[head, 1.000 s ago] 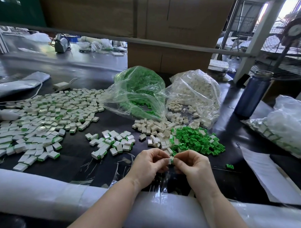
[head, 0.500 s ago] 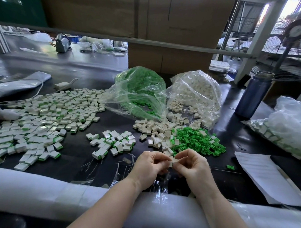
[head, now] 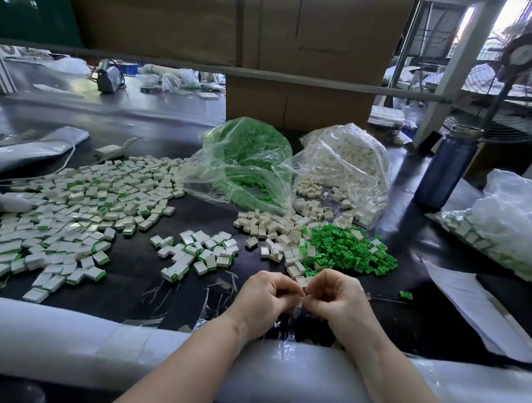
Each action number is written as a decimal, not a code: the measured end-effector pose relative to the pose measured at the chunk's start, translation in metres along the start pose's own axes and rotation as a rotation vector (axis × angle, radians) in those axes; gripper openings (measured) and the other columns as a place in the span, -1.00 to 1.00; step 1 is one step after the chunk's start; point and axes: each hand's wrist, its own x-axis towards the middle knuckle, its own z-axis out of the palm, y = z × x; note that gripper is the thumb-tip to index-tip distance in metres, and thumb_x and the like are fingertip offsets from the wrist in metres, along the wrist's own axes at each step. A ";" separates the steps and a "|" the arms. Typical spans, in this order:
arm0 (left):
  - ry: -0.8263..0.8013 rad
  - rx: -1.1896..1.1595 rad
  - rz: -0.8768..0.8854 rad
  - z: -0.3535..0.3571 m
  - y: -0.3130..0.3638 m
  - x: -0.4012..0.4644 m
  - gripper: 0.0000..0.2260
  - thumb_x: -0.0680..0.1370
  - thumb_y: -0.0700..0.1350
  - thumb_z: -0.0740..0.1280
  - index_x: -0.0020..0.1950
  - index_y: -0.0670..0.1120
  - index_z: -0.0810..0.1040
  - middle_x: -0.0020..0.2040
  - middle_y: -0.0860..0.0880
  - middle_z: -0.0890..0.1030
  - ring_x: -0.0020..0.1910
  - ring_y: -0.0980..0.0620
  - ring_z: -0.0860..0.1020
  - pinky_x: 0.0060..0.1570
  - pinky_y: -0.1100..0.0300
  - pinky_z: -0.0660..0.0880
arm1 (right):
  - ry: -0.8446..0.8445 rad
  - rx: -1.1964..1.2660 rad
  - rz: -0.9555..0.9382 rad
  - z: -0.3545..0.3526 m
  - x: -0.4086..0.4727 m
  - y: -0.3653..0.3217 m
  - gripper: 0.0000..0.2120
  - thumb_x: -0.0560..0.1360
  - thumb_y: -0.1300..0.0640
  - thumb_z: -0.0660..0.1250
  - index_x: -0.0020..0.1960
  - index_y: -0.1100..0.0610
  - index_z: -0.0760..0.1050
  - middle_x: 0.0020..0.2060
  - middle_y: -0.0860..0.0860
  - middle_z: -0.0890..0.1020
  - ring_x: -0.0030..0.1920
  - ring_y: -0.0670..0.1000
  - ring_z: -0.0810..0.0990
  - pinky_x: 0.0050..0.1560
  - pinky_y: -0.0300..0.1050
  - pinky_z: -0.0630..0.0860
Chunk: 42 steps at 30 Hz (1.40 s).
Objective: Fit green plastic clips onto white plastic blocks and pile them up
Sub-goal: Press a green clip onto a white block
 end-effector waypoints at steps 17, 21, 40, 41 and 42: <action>0.129 0.116 0.117 0.003 -0.001 -0.001 -0.90 0.48 -0.19 0.40 -0.05 -0.02 0.57 -0.15 -0.03 0.62 -0.22 -0.01 0.56 -0.07 0.17 0.53 | 0.102 0.173 0.058 0.000 0.004 0.006 -0.91 0.41 0.38 0.39 -0.25 0.25 0.58 -0.49 0.05 0.61 -0.48 -0.10 0.54 -0.46 -0.30 0.47; 0.164 0.128 0.137 0.002 -0.002 0.001 -0.91 0.50 -0.16 0.37 -0.03 -0.11 0.63 -0.11 0.04 0.55 -0.15 0.20 0.52 -0.03 0.43 0.43 | 0.085 0.237 0.067 0.000 0.003 0.005 -0.87 0.45 0.34 0.36 -0.26 0.23 0.61 -0.44 0.10 0.63 -0.46 -0.07 0.55 -0.45 -0.28 0.48; 0.091 0.195 0.027 0.000 -0.004 0.001 -0.90 0.51 -0.11 0.37 -0.04 -0.09 0.65 -0.19 0.07 0.59 -0.13 0.14 0.56 -0.04 0.30 0.48 | 0.019 0.034 0.090 0.004 0.002 0.002 -0.84 0.44 0.35 0.37 -0.31 0.23 0.54 -0.55 -0.02 0.54 -0.53 -0.15 0.46 -0.47 -0.29 0.44; 0.091 0.196 0.031 0.000 -0.004 0.001 -0.90 0.51 -0.11 0.37 -0.04 -0.09 0.66 -0.18 0.07 0.60 -0.13 0.14 0.56 -0.03 0.30 0.48 | 0.024 0.041 0.088 0.004 0.002 0.002 -0.84 0.44 0.35 0.37 -0.31 0.23 0.54 -0.55 -0.03 0.54 -0.53 -0.15 0.46 -0.47 -0.30 0.44; 0.090 0.184 0.034 0.000 -0.004 0.001 -0.90 0.51 -0.11 0.37 -0.05 -0.08 0.66 -0.18 0.07 0.60 -0.13 0.13 0.57 -0.03 0.29 0.49 | 0.033 0.054 0.084 0.004 0.002 0.002 -0.84 0.44 0.35 0.38 -0.31 0.23 0.54 -0.56 -0.02 0.54 -0.53 -0.15 0.47 -0.48 -0.30 0.44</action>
